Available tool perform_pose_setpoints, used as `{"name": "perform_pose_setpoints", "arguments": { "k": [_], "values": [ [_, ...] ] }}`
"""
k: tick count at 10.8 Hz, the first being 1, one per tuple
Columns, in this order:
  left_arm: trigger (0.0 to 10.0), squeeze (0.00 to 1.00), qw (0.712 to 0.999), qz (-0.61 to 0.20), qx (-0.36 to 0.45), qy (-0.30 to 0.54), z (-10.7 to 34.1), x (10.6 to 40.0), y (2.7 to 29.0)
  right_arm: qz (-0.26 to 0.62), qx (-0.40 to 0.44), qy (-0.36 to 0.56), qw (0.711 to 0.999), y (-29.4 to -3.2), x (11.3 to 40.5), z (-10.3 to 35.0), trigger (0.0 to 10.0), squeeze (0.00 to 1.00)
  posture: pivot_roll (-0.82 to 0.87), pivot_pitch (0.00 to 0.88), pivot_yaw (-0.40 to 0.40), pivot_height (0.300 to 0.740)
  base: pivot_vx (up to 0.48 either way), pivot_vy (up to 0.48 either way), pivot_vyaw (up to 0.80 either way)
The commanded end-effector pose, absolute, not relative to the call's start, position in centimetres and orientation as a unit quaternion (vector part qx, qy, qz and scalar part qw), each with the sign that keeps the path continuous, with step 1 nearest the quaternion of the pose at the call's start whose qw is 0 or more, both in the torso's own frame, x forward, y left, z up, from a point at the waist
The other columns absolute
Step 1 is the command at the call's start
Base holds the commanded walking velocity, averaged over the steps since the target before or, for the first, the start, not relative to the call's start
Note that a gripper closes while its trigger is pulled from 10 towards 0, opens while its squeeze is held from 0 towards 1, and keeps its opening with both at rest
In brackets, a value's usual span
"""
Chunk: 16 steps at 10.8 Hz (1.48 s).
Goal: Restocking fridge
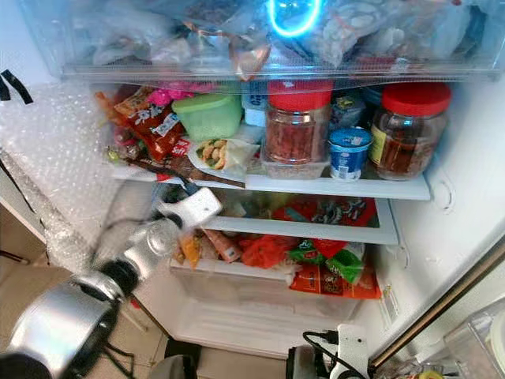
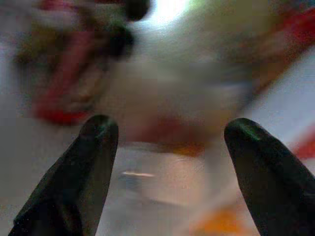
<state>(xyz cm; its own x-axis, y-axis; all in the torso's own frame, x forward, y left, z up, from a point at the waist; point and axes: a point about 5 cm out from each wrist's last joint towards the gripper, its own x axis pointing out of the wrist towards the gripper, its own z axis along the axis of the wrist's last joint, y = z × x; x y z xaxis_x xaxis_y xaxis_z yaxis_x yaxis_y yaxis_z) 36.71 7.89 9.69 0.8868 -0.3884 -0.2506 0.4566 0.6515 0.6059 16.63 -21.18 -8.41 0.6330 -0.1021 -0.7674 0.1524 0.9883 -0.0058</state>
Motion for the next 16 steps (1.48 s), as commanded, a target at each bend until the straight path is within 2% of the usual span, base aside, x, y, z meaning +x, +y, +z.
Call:
{"name": "perform_pose_setpoints", "arguments": {
  "k": [1,5,6,7,8,10,12,13,14,16],
  "values": [
    [10.0,0.0,0.918,-0.251,0.303,0.053,9.8,36.6,8.0,-0.078,0.019,0.506,0.859,-21.2,12.6,-10.2,10.0,0.0,-0.18,0.03,0.094,0.62,0.0,0.0,0.0],
    [10.0,0.0,0.919,-0.269,0.289,-0.024,11.8,36.9,7.6,-0.08,0.02,0.503,0.86,-21.1,12.6,-10.2,10.0,0.0,-0.18,0.025,0.097,0.62,0.0,0.0,0.0],
    [10.0,0.0,0.906,-0.3,0.296,-0.032,11.5,36.4,7.5,-0.083,0.019,0.503,0.86,-21.1,12.6,-10.2,10.0,0.0,-0.18,0.026,0.098,0.62,0.0,0.0,0.0],
    [10.0,0.0,0.898,-0.311,0.31,-0.031,10.5,35.7,8.2,-0.083,0.02,0.504,0.859,-21.0,12.7,-10.2,10.0,0.0,-0.18,0.024,0.102,0.62,0.0,0.0,0.0],
    [10.0,0.0,0.904,-0.311,0.292,-0.019,9.7,35.2,9.1,-0.083,0.02,0.504,0.859,-21.0,12.7,-10.2,10.0,0.0,-0.18,0.023,0.104,0.62,0.0,0.0,0.0],
    [10.0,0.0,0.931,-0.308,0.198,-0.008,8.0,33.3,11.9,-0.084,0.022,0.503,0.86,-21.0,12.7,-10.2,10.0,0.0,-0.17,0.021,0.109,0.62,0.0,0.0,0.0],
    [10.0,0.0,0.939,-0.294,0.178,0.012,6.5,31.7,13.9,-0.082,0.019,0.503,0.86,-21.1,12.8,-10.2,10.0,0.0,-0.16,0.015,0.106,0.62,0.0,0.0,0.0],
    [10.0,0.0,0.942,-0.286,0.171,0.046,5.2,30.6,15.3,-0.08,0.018,0.503,0.861,-21.1,12.9,-10.1,10.0,0.0,-0.15,0.013,0.105,0.62,0.0,0.0,0.0],
    [10.0,0.0,0.937,-0.263,0.195,0.119,2.6,29.3,17.0,-0.077,0.016,0.503,0.861,-21.1,13.0,-10.1,10.0,0.0,-0.15,0.009,0.106,0.62,0.0,0.0,0.0],
    [10.0,0.0,0.946,-0.146,0.177,0.229,-0.9,27.2,19.7,-0.075,0.017,0.502,0.862,-21.0,13.1,-10.1,10.0,0.0,-0.16,0.004,0.107,0.62,0.0,0.0,0.0]
  ]
}}
